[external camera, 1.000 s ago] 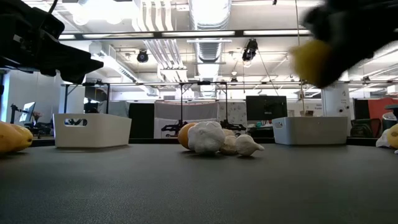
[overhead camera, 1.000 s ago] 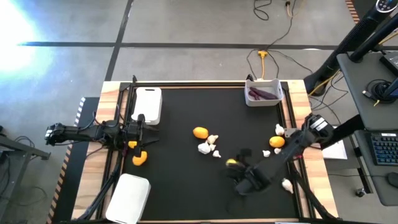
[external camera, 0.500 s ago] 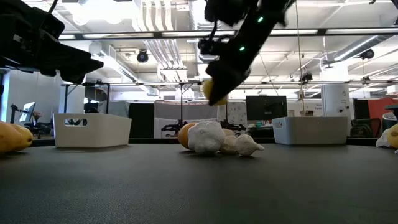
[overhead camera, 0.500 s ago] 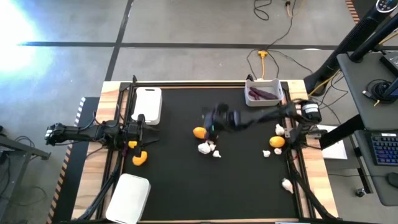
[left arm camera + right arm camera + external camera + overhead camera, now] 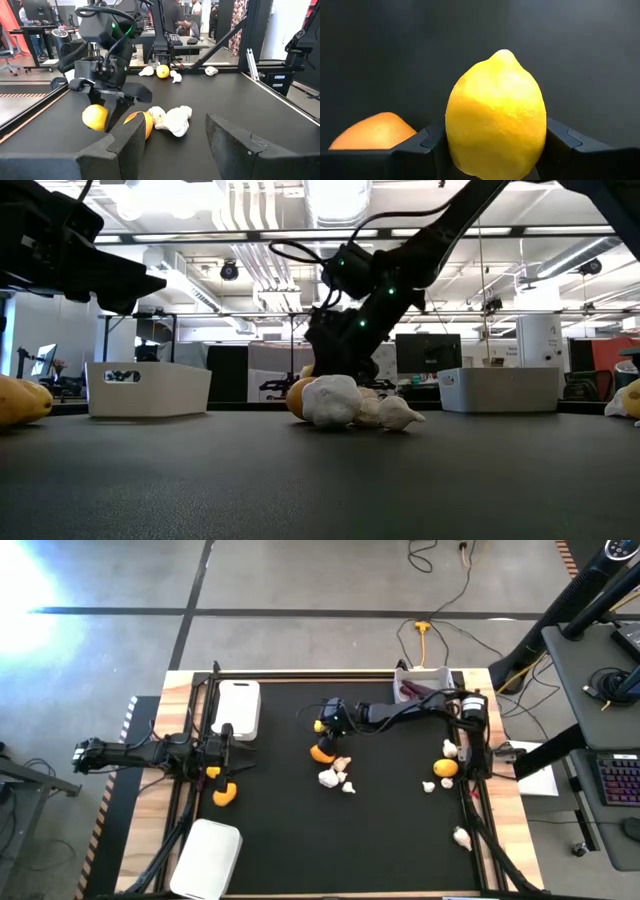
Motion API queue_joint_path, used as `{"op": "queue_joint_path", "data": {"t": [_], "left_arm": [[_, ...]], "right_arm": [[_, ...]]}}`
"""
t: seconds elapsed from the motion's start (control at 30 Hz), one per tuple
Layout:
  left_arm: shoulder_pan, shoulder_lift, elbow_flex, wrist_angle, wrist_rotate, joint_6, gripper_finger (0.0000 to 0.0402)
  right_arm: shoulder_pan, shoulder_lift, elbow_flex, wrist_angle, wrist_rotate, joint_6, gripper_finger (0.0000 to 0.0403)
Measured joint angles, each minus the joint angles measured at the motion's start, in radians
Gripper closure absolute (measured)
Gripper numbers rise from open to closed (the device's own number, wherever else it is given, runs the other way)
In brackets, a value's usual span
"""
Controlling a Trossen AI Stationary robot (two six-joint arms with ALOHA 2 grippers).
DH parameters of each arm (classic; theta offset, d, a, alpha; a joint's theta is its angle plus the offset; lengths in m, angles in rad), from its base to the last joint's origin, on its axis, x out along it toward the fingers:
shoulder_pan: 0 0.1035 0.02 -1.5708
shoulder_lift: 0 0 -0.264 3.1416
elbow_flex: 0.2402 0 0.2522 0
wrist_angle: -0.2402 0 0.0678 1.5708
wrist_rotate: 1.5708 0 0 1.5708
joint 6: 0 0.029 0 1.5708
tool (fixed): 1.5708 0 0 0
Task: Sort produce into baskets
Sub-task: Move the lemon to the center of the table
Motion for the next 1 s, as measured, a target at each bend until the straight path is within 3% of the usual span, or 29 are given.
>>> {"op": "queue_joint_path", "data": {"t": [0.33, 0.53, 0.63, 0.77, 0.9, 1.0], "left_arm": [[0.0, 0.0, 0.0, 0.0, 0.0, 0.0, 0.0212], [0.0, 0.0, 0.0, 0.0, 0.0, 0.0, 0.0212], [0.0, 0.0, 0.0, 0.0, 0.0, 0.0, 0.0212], [0.0, 0.0, 0.0, 0.0, 0.0, 0.0, 0.0212], [0.0, 0.0, 0.0, 0.0, 0.0, 0.0, 0.0212], [0.0, 0.0, 0.0, 0.0, 0.0, 0.0, 0.0212]], "right_arm": [[0.0, 0.02, 0.0, 0.029, 0.006, 0.018, 0.0146], [0.0, -0.075, 0.004, -0.033, 0.006, -0.008, 0.011], [0.003, -0.18, 0.01, -0.181, 0.007, -0.039, 0.0101], [0.028, -0.34, 0.01, -0.54, 0.007, -0.044, 0.0104], [0.074, -0.477, -0.041, -0.907, 0.007, 0.067, 0.0115], [0.124, -0.578, -0.141, -1.031, 0.008, 0.167, 0.012]]}}
